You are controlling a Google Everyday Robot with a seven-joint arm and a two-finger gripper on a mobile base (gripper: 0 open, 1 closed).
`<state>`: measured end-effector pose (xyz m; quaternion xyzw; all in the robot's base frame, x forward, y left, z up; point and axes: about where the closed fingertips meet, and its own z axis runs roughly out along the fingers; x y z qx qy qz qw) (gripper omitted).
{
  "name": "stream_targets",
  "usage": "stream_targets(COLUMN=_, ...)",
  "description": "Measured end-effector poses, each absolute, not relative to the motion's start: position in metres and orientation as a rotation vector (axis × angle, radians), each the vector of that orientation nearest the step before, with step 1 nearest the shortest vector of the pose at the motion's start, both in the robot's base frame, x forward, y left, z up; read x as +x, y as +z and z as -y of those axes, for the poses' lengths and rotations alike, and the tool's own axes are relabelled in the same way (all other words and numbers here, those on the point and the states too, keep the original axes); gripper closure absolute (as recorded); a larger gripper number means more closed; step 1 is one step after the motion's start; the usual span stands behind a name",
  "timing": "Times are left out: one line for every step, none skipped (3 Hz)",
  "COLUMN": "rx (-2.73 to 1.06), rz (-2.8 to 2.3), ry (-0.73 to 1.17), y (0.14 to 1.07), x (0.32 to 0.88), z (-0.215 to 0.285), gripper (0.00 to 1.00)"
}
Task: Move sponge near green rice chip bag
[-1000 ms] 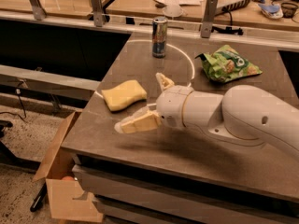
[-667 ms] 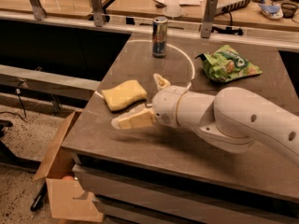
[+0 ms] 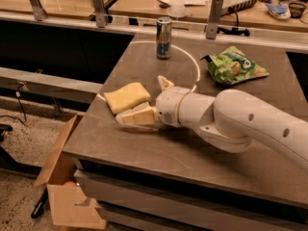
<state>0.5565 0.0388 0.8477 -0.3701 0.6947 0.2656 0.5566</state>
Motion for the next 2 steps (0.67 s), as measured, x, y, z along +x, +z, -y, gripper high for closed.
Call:
stream_targets(rx=-0.895, rz=-1.640, ry=0.641, y=0.8442, x=0.5653, z=-0.0419, gripper=0.32)
stream_targets(rx=-0.959, rz=-1.645, ry=0.655, y=0.8437, x=0.5691, z=-0.0484, gripper=0.56)
